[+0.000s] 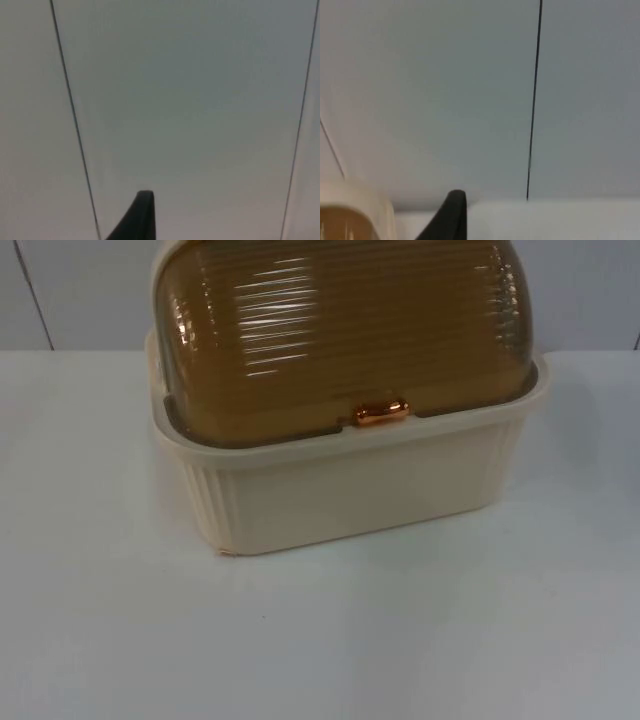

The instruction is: Open the box lid with the left hand, place the block into the box with the right hand, then close the box lid with the left hand.

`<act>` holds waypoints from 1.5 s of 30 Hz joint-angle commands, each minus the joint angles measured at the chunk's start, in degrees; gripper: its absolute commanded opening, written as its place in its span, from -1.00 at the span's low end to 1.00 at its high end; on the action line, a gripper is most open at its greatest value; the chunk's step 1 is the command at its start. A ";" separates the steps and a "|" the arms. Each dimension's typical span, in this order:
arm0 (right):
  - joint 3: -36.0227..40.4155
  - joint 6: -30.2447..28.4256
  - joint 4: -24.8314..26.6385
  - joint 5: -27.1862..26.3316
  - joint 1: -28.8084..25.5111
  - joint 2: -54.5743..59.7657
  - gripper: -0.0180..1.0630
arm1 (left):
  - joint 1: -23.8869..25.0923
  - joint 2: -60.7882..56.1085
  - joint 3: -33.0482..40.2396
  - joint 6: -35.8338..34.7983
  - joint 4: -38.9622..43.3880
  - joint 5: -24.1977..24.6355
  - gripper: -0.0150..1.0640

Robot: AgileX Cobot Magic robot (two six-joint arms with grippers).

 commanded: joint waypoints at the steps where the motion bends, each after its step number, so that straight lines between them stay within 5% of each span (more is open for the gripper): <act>1: -0.29 0.28 0.15 6.17 0.10 -0.03 0.96 | -0.12 -0.30 0.15 -0.47 -0.77 3.69 0.97; 10: -0.29 0.28 -0.50 9.13 0.10 -2.60 0.96 | -0.12 -3.90 0.15 -0.47 0.64 9.91 0.97; 24: 0.81 -1.00 -3.65 11.56 0.00 -32.40 0.96 | -0.12 -34.96 2.67 8.28 0.00 15.12 0.97; 29: 6.36 -0.44 -3.50 18.01 0.00 -44.02 0.96 | -0.12 -45.79 10.83 7.50 -3.52 17.10 0.97; 35: 6.65 -0.44 -3.63 21.92 0.00 -54.40 0.96 | -0.12 -53.91 11.58 5.18 -4.26 16.61 0.97; 40: 5.98 -4.26 -2.58 26.44 0.00 -54.69 0.96 | 0.90 -57.54 11.58 7.68 -4.15 18.59 0.97; 45: 5.69 -6.57 2.05 23.66 -0.24 -54.69 0.96 | 3.92 -58.62 11.67 8.52 -6.86 18.98 0.97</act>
